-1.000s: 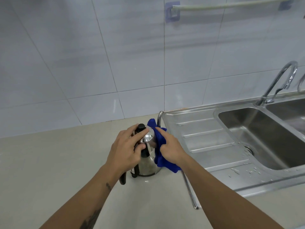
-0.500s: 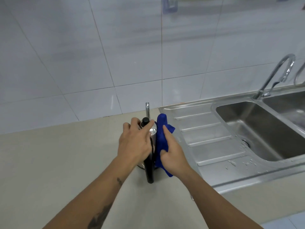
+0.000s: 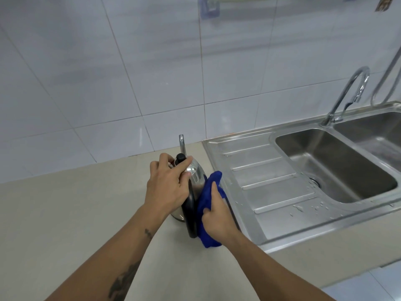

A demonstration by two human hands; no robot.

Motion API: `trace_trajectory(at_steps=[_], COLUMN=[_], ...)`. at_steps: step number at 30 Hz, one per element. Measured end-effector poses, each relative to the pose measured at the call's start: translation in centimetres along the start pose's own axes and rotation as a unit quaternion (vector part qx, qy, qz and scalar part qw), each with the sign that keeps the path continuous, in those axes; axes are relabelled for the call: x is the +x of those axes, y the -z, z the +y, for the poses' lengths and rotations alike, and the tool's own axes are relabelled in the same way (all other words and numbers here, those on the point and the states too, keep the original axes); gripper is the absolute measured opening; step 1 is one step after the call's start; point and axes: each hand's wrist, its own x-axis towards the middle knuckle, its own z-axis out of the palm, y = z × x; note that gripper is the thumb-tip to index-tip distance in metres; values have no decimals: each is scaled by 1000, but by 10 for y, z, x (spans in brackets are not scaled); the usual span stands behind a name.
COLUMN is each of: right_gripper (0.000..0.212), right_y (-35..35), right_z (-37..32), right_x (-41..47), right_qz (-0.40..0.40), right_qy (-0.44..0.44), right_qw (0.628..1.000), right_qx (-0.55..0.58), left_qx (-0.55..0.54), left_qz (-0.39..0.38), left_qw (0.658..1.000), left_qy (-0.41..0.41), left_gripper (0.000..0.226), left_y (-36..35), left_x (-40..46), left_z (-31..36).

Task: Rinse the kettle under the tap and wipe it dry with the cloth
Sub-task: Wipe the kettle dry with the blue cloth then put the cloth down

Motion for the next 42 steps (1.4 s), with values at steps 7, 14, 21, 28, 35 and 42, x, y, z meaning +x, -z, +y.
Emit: trace_trajectory(at_steps=[7, 14, 21, 28, 35, 42], right_gripper=[88, 96, 68, 83, 81, 81], right_y=[-7, -10, 16, 43, 6, 15], right_z=[-18, -1, -21, -53, -24, -36], right_x=[4, 15, 34, 46, 27, 44], right_qz=[9, -54, -51, -63, -23, -32], right_qy=[21, -112, -94, 63, 118, 89], right_qw=[1000, 988, 994, 994, 990, 994], right_qx=[13, 94, 27, -64, -76, -60], left_qx=[-7, -23, -28, -69, -66, -50], left_qz=[6, 16, 0, -15, 23, 74], left_qw=[1000, 1000, 999, 997, 997, 995], left_qy=[8, 13, 41, 6, 15, 39], left_gripper=[38, 39, 43, 47, 54, 52], left_y=[-2, -3, 0, -1, -4, -23], left_x=[1, 1, 7, 10, 9, 0], left_z=[-2, -4, -4, -16, -15, -8])
